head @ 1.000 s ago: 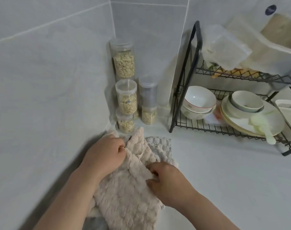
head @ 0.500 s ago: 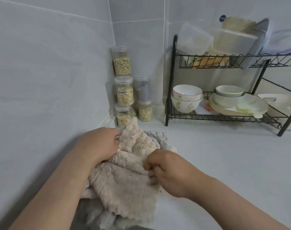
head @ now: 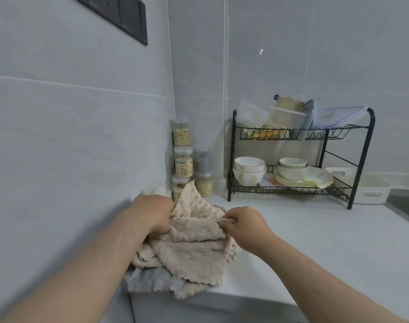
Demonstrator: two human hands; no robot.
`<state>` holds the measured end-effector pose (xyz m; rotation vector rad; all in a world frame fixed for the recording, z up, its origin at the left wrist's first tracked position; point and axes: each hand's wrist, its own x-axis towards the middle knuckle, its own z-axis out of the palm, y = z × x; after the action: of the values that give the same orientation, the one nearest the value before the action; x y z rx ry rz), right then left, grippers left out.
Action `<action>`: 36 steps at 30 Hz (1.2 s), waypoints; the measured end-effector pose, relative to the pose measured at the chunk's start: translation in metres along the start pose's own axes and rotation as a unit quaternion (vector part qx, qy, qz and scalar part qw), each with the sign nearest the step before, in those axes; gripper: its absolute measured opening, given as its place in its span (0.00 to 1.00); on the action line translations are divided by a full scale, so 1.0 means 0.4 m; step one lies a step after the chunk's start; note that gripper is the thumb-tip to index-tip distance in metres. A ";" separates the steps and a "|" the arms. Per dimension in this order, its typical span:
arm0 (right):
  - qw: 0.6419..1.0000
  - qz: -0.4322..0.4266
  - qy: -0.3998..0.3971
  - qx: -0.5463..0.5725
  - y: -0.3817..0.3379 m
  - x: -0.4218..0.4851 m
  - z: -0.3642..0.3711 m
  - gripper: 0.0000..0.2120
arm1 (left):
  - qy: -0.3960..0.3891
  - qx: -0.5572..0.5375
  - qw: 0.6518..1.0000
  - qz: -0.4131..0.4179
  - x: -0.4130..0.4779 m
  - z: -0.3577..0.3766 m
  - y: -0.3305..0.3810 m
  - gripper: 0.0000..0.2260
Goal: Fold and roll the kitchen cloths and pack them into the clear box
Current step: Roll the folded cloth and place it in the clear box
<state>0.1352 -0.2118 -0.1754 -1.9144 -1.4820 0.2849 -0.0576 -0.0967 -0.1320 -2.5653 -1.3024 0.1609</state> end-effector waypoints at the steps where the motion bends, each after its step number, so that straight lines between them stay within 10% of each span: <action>1: 1.000 0.002 0.011 0.009 -0.006 -0.001 -0.006 0.08 | 0.011 -0.005 1.000 -0.008 -0.010 0.001 -0.007 0.04; 11: 0.971 -0.109 -0.004 -0.212 -0.061 -0.033 0.063 0.17 | 0.040 -0.072 0.996 -0.028 -0.069 0.048 -0.006 0.06; 18: 0.995 -0.056 -0.032 -0.072 -0.102 -0.047 0.066 0.04 | 0.072 -0.071 0.994 0.036 -0.067 0.041 0.020 0.23; 27: 0.999 0.019 0.010 0.030 -0.094 -0.049 0.038 0.07 | 0.031 -0.044 0.998 0.037 -0.104 -0.035 0.047 0.06; 32: 0.989 0.045 0.058 0.132 -0.081 -0.049 0.003 0.09 | -0.029 -0.214 0.976 0.019 -0.089 -0.041 0.045 0.06; 36: 0.973 0.009 0.079 0.216 -0.092 -0.058 -0.044 0.07 | -0.061 -0.461 0.885 0.026 -0.088 -0.071 0.056 0.12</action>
<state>0.1093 -0.2358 -0.1443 -1.5627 -1.1835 0.4151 -0.0549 -0.1427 -0.1117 -3.4026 -1.6325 -0.4003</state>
